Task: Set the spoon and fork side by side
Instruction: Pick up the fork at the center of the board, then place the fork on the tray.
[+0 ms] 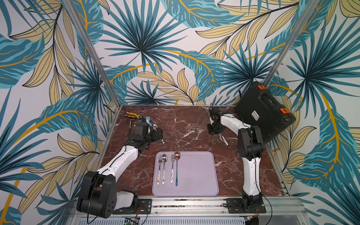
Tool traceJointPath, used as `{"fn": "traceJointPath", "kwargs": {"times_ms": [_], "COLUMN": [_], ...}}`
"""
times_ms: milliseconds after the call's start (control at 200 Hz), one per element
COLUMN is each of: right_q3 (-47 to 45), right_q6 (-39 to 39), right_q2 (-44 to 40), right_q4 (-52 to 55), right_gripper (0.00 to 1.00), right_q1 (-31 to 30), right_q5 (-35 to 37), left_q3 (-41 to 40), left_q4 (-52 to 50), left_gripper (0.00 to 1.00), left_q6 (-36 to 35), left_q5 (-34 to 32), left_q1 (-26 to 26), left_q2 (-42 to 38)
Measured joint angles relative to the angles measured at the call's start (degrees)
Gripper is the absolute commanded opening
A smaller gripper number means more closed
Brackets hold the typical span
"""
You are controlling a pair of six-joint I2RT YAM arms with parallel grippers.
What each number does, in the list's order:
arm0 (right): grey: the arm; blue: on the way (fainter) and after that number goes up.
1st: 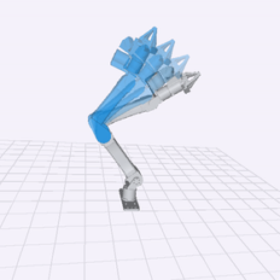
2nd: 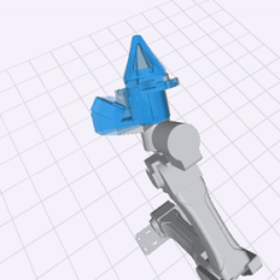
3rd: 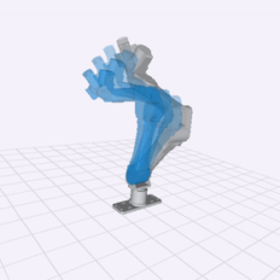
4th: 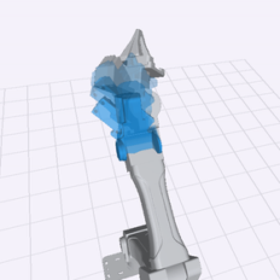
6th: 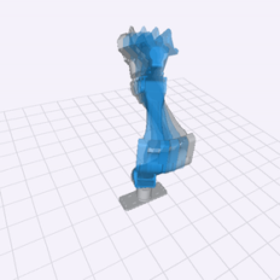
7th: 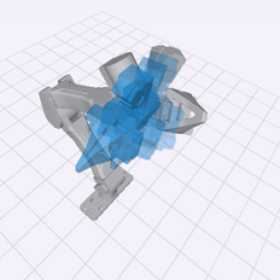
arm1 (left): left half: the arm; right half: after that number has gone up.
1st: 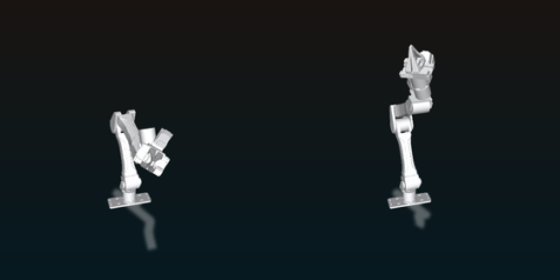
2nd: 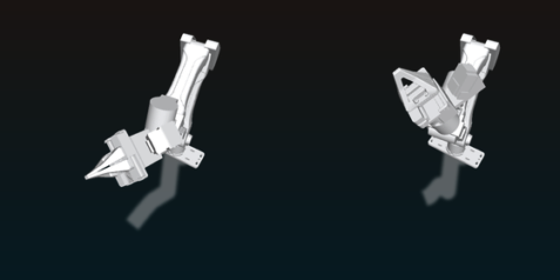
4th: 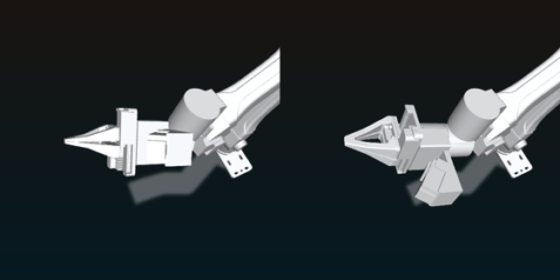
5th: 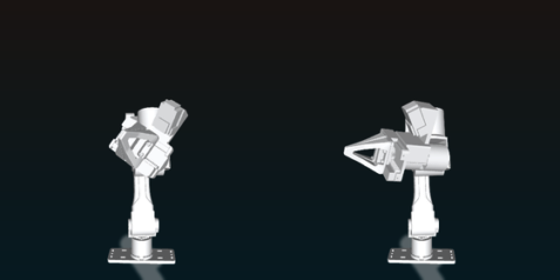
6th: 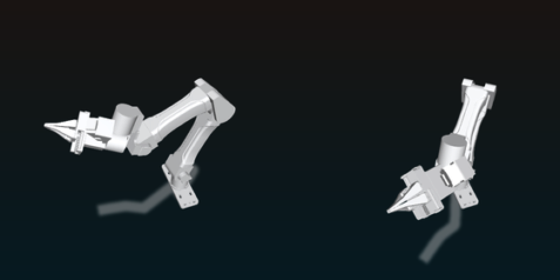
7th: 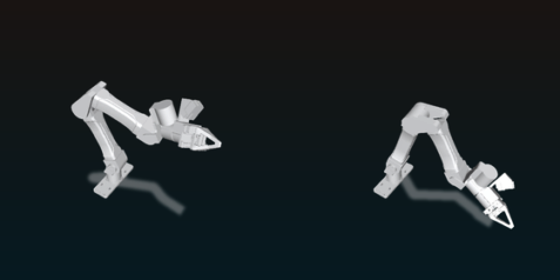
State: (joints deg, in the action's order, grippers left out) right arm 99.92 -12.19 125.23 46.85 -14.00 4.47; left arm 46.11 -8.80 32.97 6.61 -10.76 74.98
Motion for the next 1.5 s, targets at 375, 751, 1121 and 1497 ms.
{"fn": "traceJointPath", "kwargs": {"times_ms": [375,751,1121,1497], "right_q3": [-10.54,-22.27,-27.17,-29.35], "right_q6": [-4.96,-17.59,-33.99,-45.11], "right_q2": [-14.64,-25.88,-26.36,-19.71], "right_q4": [0.24,0.55,-2.21,-9.9], "right_gripper": [0.01,0.01,0.01,0.01], "right_q1": [-7.93,-24.0,-43.04,-48.61], "right_q5": [3.13,6.01,8.04,7.3], "left_q3": [-1.14,-2.19,-3.15,-3.5], "left_q4": [0.02,0.0,0.02,0.04], "left_gripper": [1.0,1.0,1.0,1.0], "left_q6": [0.98,1.57,2.05,2.4], "left_q5": [1.79,2.73,3.08,3.3], "left_q1": [0.0,0.0,0.11,0.11], "left_q2": [-2.99,-3.67,-3.74,-4.0]}}
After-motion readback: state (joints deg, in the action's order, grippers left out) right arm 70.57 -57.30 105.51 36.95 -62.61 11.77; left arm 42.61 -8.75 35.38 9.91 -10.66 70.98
